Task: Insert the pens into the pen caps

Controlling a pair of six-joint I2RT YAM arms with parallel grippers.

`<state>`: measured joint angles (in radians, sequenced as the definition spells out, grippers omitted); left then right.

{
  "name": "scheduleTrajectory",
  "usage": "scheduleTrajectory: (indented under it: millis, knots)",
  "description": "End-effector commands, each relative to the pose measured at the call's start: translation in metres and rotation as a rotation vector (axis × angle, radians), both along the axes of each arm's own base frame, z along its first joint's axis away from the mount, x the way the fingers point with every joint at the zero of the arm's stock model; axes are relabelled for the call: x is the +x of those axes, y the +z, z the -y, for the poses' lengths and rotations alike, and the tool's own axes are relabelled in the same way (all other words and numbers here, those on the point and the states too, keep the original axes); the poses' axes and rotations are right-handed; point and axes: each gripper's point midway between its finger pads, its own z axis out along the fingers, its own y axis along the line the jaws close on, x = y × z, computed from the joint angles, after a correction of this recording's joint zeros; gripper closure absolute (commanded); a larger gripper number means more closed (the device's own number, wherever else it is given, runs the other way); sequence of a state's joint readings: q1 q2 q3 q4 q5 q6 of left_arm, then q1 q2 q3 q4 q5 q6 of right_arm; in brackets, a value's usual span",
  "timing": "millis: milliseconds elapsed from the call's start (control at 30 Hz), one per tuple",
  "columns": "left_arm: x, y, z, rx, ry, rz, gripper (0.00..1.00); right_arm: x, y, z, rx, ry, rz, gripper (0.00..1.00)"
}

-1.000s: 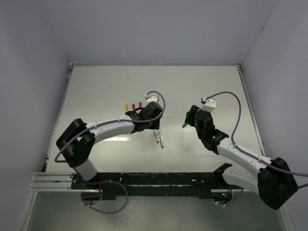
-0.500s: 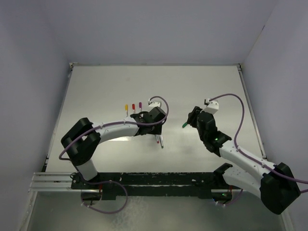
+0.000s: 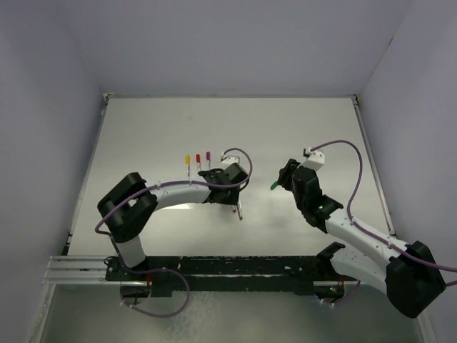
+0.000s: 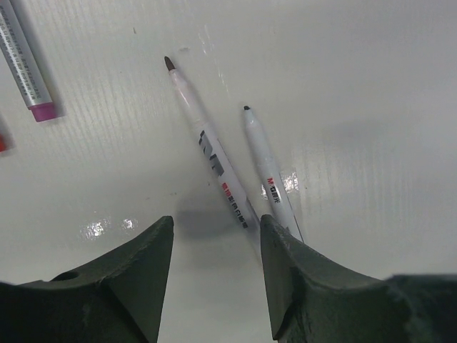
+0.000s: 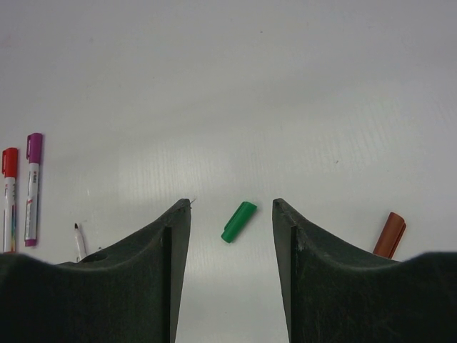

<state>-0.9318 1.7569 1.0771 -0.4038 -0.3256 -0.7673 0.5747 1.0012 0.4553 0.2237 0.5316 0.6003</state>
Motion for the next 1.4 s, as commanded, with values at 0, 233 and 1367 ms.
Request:
scheduleTrajectory:
  millis: [0, 233, 1367]
  knots:
    - [0.005, 0.001, 0.009, -0.004, 0.006, 0.004, 0.45, 0.005, 0.008, 0.000, 0.032, -0.020, 0.032, 0.48]
    - [0.004, -0.006, 0.004, 0.054, -0.002, -0.017, 0.51, 0.004, 0.010, 0.001, 0.038, -0.022, 0.037, 0.48]
    - [-0.022, -0.051, -0.032, 0.214, -0.015, -0.133, 1.00, -0.007, 0.004, 0.008, 0.039, -0.061, -0.036, 0.48]
